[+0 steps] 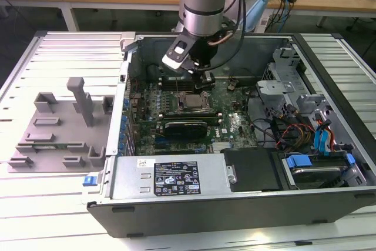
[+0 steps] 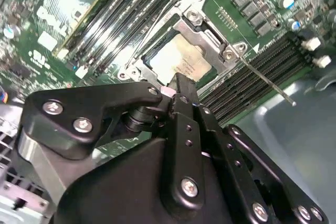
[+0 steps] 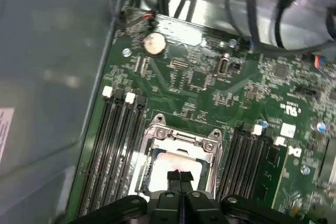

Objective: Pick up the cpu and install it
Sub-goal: 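Close the cpu cover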

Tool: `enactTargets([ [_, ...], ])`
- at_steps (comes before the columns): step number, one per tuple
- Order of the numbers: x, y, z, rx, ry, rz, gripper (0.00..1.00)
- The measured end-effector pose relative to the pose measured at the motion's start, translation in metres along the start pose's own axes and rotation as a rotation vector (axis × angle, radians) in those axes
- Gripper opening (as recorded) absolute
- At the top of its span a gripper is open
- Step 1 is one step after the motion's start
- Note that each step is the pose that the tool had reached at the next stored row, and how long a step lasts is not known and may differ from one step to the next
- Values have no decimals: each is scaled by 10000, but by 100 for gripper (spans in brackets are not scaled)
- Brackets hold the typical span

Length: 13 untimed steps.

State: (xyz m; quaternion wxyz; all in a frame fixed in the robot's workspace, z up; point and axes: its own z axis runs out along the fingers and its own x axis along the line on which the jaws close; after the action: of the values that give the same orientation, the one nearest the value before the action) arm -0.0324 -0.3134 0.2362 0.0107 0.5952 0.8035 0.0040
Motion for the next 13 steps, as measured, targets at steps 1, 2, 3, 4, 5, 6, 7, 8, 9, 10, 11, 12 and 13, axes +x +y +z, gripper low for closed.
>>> enactTargets([
  [1, 0, 0, 2, -5, 7, -371, 11],
  [2, 0, 0, 3, -9, 14, -715, 11],
  [3, 0, 0, 4, -12, 18, -949, 11],
  [4, 0, 0, 5, -14, 21, -1112, 11],
  [5, 0, 0, 7, -19, 28, -1483, 11],
  [6, 0, 0, 8, -23, 35, -1799, 11],
  [7, 0, 0, 9, -25, 38, -1983, 11],
  [8, 0, 0, 10, -27, 42, -2169, 11],
  [9, 0, 0, 13, -34, 51, -2675, 11],
  [10, 0, 0, 14, -38, 58, -3019, 11],
  [11, 0, 0, 15, -41, 64, -3307, 11],
  [12, 0, 0, 17, -46, 70, -3662, 11],
  [13, 0, 0, 18, -49, 75, -3896, 11],
])
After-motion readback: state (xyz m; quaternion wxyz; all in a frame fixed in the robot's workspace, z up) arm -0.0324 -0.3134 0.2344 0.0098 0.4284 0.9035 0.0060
